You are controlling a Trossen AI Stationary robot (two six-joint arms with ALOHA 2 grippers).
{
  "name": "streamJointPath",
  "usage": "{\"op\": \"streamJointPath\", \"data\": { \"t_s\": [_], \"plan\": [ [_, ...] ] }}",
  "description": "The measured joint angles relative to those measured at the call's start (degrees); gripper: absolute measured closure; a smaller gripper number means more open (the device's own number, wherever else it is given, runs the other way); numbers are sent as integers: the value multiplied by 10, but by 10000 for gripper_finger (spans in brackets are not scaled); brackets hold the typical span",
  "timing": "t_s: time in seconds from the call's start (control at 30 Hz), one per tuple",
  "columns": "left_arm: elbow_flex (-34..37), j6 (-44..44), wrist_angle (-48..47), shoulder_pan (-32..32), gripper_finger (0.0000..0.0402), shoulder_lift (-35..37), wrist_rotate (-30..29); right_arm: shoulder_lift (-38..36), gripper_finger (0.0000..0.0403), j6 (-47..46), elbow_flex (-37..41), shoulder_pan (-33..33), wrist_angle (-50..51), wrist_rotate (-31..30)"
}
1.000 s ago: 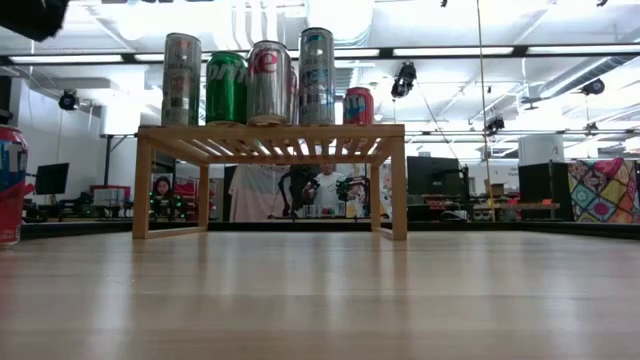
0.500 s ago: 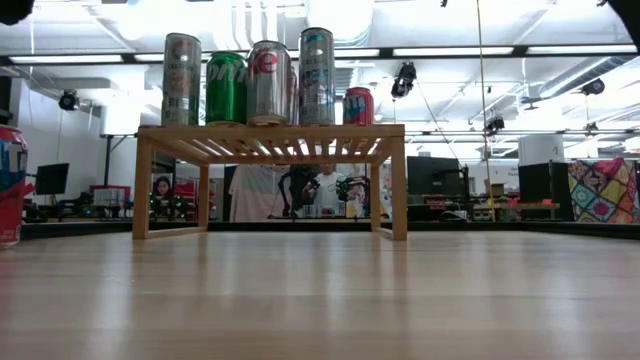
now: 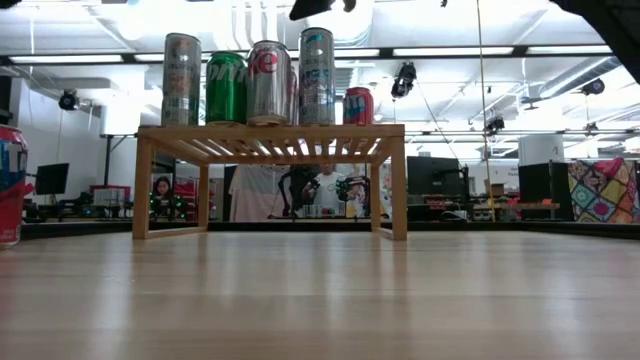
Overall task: Place canned beverage on shelf
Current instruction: Put the white soda can on the shelf
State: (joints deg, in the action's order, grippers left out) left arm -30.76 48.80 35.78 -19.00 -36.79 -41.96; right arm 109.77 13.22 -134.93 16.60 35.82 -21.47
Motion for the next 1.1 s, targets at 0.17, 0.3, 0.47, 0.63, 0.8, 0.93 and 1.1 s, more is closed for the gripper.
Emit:
{"op": "streamJointPath", "data": {
  "t_s": [0.17,0.3,0.47,0.63,0.8,0.93,1.1],
  "plan": [
    [-78,-6,-102,10,401,-37,2,-13,394,31,0,3,19,0],
    [-139,-21,-193,39,401,-63,17,-24,394,67,0,3,49,0],
    [-217,-63,-333,77,401,-88,26,-46,394,86,0,3,98,0],
    [-303,-143,-500,116,401,-130,131,-74,394,91,-1,3,140,0],
    [-370,-193,-632,129,401,-192,191,-94,394,78,-1,3,170,7],
    [-410,-236,-710,129,401,-242,191,-104,394,67,-1,3,193,6],
    [-439,-290,-767,129,401,-290,223,-105,394,66,-1,3,213,7]
  ]
}}
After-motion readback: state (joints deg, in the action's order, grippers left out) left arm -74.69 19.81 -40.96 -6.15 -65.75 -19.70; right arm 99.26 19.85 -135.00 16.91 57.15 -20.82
